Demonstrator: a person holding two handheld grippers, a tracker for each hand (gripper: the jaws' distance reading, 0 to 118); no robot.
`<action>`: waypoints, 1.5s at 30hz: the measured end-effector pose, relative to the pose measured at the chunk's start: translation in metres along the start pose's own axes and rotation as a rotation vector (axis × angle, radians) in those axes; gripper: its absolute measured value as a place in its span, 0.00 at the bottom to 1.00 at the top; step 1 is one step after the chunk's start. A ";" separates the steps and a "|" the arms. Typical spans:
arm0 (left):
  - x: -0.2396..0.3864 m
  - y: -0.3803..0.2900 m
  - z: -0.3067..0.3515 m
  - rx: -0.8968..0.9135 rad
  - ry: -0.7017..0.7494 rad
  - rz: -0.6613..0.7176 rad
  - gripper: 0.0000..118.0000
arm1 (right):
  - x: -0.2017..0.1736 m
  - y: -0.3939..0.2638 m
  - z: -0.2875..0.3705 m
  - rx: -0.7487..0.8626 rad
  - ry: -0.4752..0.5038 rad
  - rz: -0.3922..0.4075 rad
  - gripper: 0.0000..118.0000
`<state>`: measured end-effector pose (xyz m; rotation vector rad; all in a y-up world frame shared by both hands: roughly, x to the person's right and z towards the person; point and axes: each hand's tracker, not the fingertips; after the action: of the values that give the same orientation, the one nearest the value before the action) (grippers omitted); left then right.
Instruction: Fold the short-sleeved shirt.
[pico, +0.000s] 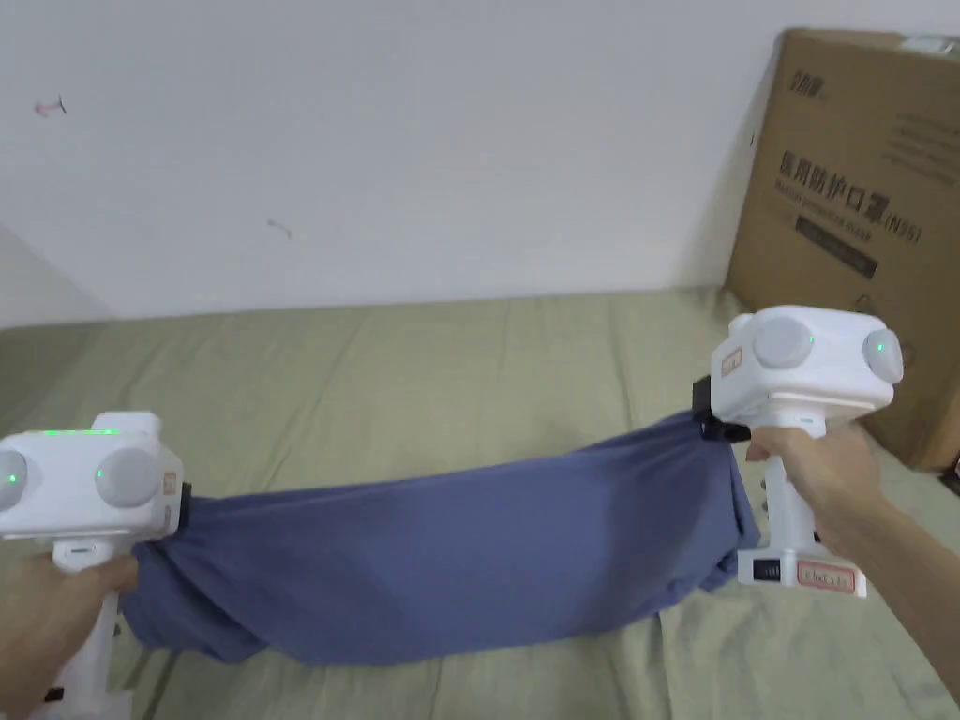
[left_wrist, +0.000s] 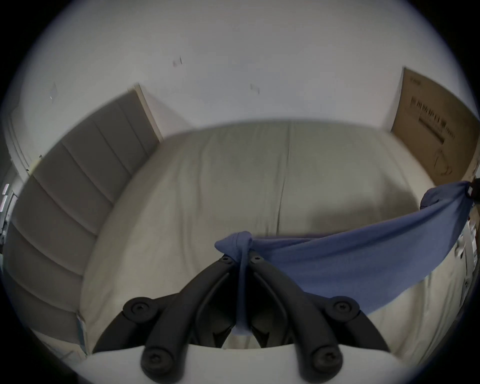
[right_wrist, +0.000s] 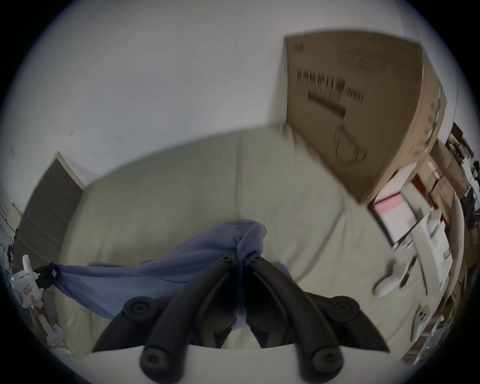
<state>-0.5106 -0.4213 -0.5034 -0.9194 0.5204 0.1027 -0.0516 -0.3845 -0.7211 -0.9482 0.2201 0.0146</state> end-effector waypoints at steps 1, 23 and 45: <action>0.001 -0.011 -0.012 -0.028 -0.012 0.005 0.03 | -0.001 -0.015 -0.011 -0.020 -0.007 0.009 0.03; -0.065 -0.282 0.176 -0.048 -0.103 0.091 0.03 | 0.087 -0.306 0.175 -0.086 0.122 -0.078 0.03; -0.082 -0.376 0.267 0.010 -0.264 0.190 0.00 | 0.103 -0.397 0.249 0.022 0.044 0.041 0.00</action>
<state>-0.3653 -0.4323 -0.0582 -0.8305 0.3609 0.3877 0.1372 -0.4249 -0.2817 -0.9229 0.2797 0.0291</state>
